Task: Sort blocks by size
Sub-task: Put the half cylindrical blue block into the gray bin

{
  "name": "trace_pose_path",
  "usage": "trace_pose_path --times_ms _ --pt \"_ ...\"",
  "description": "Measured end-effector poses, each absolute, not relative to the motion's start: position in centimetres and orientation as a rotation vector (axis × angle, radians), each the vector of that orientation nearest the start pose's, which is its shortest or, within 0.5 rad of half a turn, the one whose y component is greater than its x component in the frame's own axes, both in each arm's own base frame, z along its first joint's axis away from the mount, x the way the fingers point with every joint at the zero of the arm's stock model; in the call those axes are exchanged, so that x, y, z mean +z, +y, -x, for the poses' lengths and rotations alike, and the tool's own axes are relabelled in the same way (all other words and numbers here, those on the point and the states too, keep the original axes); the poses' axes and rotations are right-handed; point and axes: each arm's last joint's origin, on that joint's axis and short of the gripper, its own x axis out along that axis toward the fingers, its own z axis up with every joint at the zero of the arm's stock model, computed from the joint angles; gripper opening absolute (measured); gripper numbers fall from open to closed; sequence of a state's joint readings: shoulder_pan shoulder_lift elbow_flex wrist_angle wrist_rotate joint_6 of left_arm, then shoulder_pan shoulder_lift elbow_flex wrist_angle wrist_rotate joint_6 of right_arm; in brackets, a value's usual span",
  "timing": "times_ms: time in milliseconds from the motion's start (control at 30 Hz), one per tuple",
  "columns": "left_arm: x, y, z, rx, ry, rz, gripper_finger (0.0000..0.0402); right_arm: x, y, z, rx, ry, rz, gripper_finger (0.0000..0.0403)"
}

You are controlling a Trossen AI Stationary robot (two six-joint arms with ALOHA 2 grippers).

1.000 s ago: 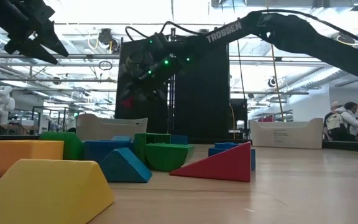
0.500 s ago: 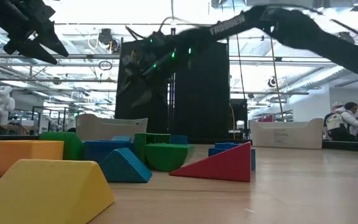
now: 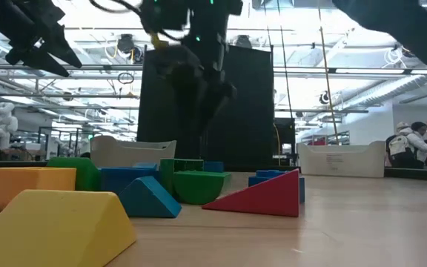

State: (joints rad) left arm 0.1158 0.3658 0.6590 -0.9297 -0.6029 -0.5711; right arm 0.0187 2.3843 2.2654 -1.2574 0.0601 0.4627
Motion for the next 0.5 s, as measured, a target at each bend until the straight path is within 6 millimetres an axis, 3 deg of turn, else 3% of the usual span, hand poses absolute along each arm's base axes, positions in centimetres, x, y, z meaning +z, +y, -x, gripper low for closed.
trace_pose_path --times_ms 233,500 --pt "27.1 2.2 -6.3 0.775 0.43 0.428 0.0281 22.3 4.2 -48.5 -0.519 1.194 -0.276 0.0251" --pt "27.1 2.1 -6.4 0.761 0.435 0.434 0.0281 22.0 4.6 -47.1 -0.588 1.311 -0.313 0.0286"
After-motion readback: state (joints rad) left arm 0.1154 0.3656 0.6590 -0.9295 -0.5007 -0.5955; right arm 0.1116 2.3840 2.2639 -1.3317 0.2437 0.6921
